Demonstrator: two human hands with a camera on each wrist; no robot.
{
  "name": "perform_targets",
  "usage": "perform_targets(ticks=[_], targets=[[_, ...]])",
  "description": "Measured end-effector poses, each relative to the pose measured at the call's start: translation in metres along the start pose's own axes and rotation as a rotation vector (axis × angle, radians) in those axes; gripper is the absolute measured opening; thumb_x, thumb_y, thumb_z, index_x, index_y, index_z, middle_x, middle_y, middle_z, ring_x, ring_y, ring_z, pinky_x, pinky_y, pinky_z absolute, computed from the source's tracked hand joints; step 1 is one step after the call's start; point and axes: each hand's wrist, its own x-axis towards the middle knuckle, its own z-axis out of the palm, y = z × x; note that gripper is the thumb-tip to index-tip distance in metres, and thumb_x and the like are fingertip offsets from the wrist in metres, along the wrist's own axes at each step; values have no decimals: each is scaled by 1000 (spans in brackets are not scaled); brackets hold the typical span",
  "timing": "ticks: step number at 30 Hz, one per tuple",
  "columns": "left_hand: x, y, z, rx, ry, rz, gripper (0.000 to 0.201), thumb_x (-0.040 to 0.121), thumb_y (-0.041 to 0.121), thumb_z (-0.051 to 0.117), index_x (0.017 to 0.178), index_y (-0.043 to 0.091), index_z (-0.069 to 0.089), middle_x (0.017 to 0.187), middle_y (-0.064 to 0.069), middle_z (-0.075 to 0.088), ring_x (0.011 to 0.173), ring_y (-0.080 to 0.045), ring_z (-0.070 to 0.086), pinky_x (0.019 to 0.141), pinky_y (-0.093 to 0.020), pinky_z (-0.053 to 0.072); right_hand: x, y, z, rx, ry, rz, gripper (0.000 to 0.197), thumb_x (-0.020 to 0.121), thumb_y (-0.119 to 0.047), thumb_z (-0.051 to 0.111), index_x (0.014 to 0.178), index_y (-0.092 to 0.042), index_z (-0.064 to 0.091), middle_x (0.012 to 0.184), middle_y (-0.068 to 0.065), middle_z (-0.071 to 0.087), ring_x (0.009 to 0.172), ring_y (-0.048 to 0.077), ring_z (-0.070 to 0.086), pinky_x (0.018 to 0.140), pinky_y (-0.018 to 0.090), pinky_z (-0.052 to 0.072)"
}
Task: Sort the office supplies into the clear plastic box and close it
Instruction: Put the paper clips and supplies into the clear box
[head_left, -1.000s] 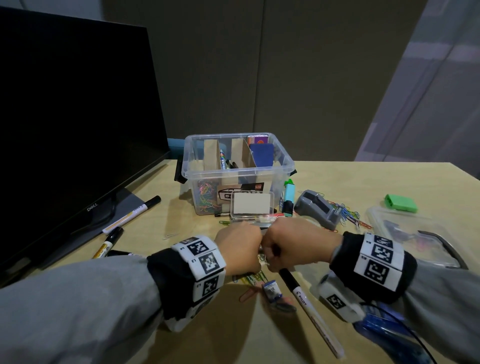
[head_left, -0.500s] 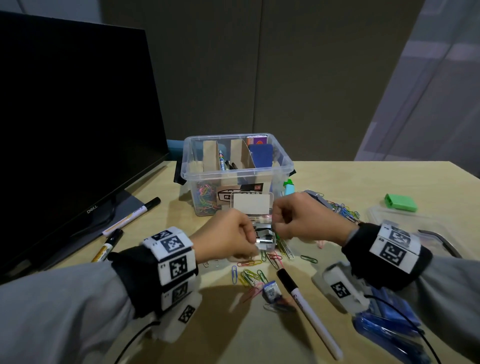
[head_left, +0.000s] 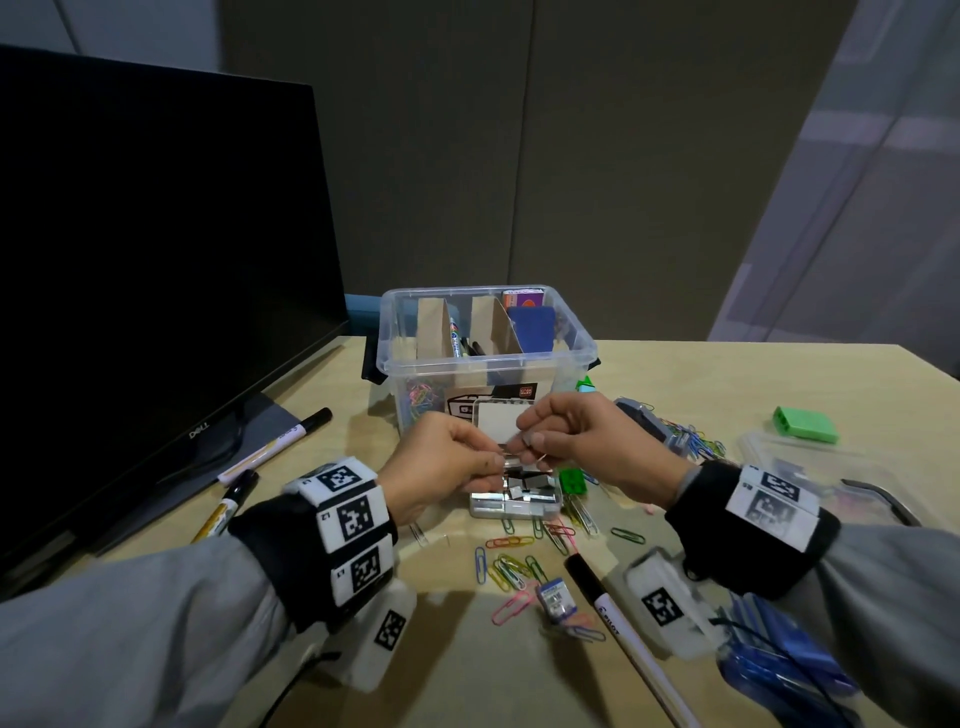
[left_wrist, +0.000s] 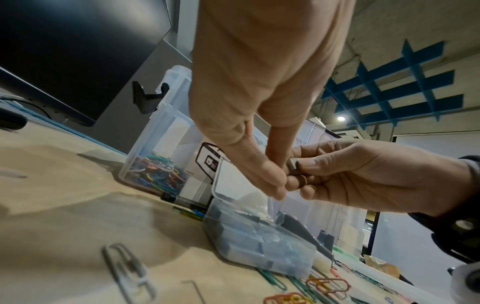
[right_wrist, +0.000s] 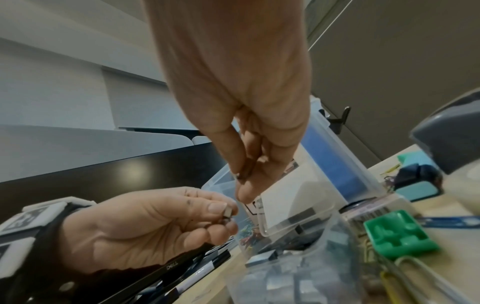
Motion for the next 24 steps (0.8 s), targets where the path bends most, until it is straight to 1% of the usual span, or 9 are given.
perform_targets(ticks=[2,4,8,10,12,14,16,20,24], targets=[[1,-2,-2,40,16,11,5,82,-5,71,84,-3,68,79,-21,69,57,-17,65,53,-21,53,1,0,1,-16,1,7,14,94,0,55,105,-2,62,93,12,74,83,18,71,70,24,57],[3,-4,-3,118,30,38,6,81,-1,74,81,2,68,75,-16,69,56,-14,63,54,-24,52,2,0,2,-98,9,3,13,93,-2,56,102,-6,66,91,8,74,82,16,72,68,23,56],[3,-5,-4,269,53,101,8,79,9,79,77,12,71,67,-1,69,60,-9,62,60,-22,50,6,2,2,-397,46,-60,15,92,-4,61,95,-15,71,87,-4,71,77,4,66,61,12,48],[2,-4,-4,289,57,109,8,79,11,79,77,13,72,65,3,68,59,-6,61,59,-20,49,7,3,2,-565,21,-79,15,92,-8,62,96,-17,73,87,-10,68,80,2,63,63,9,46],[1,-4,-5,293,59,111,8,78,10,79,77,12,72,63,3,67,57,-5,60,58,-20,49,10,5,4,-680,-39,-72,15,93,-10,62,100,-17,73,91,-9,69,84,4,63,66,8,47],[0,-4,-5,299,67,114,9,78,8,79,75,13,72,61,5,66,57,-4,59,58,-20,48,14,7,7,-754,-121,-72,16,92,-11,63,105,-17,70,95,-5,69,86,6,64,72,11,49],[0,-5,-6,313,75,118,11,78,7,79,74,14,72,62,6,65,59,-4,59,60,-21,47,19,7,11,-828,-182,-92,15,91,-12,65,104,-16,68,94,-4,69,84,7,63,75,15,50],[-2,-7,-7,335,82,120,15,78,7,79,72,17,70,63,6,63,60,-4,57,60,-19,45,29,5,21,-971,-236,-168,9,90,-12,63,95,-15,69,87,-3,68,76,7,61,79,25,54],[-3,-9,-10,357,69,125,18,78,9,79,70,21,69,59,11,61,58,-2,54,59,-18,43,32,2,26,-1041,-259,-247,13,92,-13,61,95,-15,73,89,-2,71,79,11,64,81,30,55]])
